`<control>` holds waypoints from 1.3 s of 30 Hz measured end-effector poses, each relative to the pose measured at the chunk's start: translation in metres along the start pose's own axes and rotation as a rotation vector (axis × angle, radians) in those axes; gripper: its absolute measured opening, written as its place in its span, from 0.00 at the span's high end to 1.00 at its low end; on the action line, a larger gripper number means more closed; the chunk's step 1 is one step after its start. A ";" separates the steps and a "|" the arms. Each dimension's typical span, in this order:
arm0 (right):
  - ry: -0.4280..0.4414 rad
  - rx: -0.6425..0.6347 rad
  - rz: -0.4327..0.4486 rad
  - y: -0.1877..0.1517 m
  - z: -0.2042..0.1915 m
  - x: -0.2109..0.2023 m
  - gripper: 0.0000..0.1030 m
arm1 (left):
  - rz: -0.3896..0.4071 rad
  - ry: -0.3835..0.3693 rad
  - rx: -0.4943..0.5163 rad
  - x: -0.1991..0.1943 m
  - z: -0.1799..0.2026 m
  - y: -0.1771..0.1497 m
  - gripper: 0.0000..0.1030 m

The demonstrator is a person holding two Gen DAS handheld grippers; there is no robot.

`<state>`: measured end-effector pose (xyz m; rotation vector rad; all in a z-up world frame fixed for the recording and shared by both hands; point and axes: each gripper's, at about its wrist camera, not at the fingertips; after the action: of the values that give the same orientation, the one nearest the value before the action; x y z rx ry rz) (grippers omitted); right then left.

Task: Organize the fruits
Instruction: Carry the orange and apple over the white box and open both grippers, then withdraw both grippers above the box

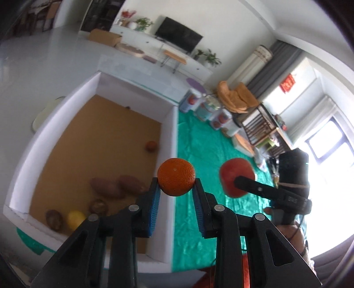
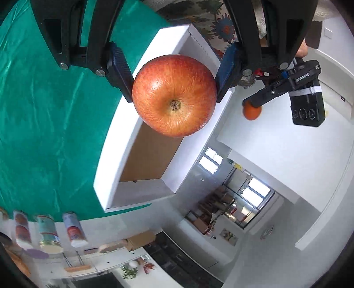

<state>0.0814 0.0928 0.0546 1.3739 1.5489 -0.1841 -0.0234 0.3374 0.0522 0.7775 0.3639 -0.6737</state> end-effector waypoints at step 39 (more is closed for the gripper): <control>-0.384 -0.224 -0.110 -0.009 -0.079 0.048 0.00 | 0.103 0.727 0.180 0.019 -0.032 -0.030 0.01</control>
<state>0.0369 0.1750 0.0521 1.0107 1.2791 -0.3126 -0.0319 0.3373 0.0050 1.1981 0.9234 -0.3071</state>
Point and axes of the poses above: each gripper's, at about its wrist camera, not at the fingertips, and x roughly the way its jaws point, z to its right, y to its top, and after that the axes turned 14 degrees about -y, right-handed
